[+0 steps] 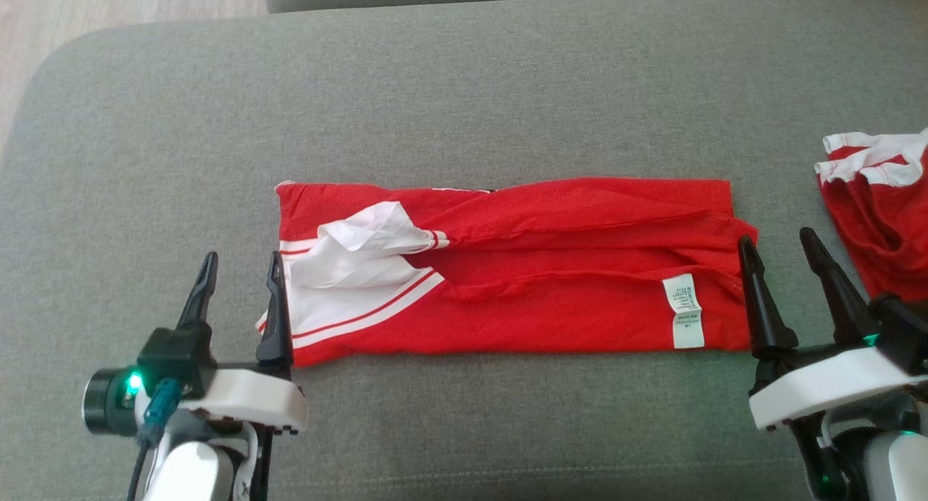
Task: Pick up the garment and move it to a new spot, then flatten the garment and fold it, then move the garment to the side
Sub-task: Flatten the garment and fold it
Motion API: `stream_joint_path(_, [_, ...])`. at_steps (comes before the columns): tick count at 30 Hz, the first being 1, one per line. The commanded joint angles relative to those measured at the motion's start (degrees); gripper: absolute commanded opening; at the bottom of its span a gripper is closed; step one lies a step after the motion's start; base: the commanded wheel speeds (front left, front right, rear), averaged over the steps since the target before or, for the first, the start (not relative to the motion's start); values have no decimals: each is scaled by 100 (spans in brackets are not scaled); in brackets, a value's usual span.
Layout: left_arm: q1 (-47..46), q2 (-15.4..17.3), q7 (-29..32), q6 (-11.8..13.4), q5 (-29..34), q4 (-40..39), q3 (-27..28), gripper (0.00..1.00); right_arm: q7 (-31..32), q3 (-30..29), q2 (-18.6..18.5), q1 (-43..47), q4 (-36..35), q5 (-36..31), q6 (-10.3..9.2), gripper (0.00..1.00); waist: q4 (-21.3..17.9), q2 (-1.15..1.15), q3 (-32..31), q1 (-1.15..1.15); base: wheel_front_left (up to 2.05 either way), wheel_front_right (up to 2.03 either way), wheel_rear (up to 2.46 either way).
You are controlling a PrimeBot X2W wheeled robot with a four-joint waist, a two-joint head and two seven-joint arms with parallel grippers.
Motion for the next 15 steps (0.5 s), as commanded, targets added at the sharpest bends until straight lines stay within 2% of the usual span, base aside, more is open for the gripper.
stream_joint_path(1, [-167, 104, -13, 35, 47, -214, 168, 100, 39, 95, -26, -54, -238, -42, 37, 100, 9, 0, 7, 0, 0, 0, 0])
stream_joint_path(9, [-297, 77, -26, 27, 81, -304, 44, 100, 152, -68, -69, -116, 26, 13, 37, 100, 78, 0, 221, 0, 0, 0, 0])
stream_joint_path(15, [-590, 33, -88, -19, 109, -332, -53, 100, 93, -346, -222, -596, 768, 81, 37, 100, 156, 0, 622, 0, 0, 0, 0])
